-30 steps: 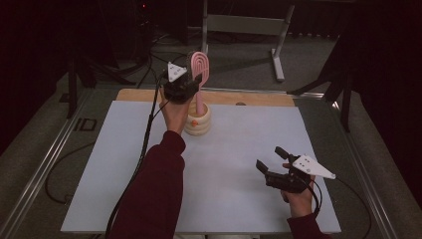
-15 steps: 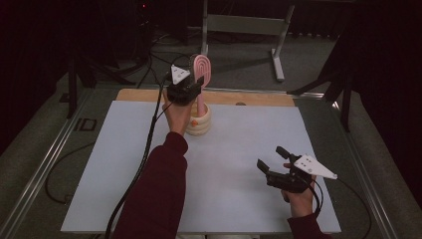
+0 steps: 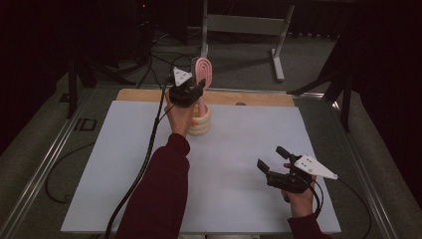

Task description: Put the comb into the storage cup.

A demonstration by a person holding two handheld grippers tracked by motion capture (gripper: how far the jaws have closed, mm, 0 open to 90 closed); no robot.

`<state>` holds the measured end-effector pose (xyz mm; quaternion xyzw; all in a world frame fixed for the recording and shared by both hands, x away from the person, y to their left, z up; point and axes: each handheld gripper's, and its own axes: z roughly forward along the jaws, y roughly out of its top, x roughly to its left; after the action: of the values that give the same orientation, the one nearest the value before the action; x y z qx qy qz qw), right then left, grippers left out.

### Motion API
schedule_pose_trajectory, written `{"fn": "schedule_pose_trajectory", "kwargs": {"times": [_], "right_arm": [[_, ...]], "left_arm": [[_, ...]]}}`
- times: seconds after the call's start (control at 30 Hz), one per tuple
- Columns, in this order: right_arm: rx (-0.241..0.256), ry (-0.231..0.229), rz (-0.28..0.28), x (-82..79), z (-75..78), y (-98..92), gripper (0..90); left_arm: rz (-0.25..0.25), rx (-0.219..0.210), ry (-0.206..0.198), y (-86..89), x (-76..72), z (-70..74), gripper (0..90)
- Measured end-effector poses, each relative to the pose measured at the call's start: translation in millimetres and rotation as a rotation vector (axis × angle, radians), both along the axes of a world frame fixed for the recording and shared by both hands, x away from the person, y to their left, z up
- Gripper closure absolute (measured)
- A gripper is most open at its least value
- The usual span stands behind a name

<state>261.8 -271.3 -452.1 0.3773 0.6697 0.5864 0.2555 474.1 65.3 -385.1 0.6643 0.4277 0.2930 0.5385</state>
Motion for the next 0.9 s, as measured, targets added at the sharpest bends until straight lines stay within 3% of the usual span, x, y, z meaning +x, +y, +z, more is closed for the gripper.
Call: {"fn": "schedule_pose_trajectory", "kwargs": {"times": [0.9], "right_arm": [[0.012,-0.002,0.002,-0.3,0.1,-0.3,13.3]], "left_arm": [[0.021,-0.015,0.026,-4.2,-4.8,-18.0,64.4]]}}
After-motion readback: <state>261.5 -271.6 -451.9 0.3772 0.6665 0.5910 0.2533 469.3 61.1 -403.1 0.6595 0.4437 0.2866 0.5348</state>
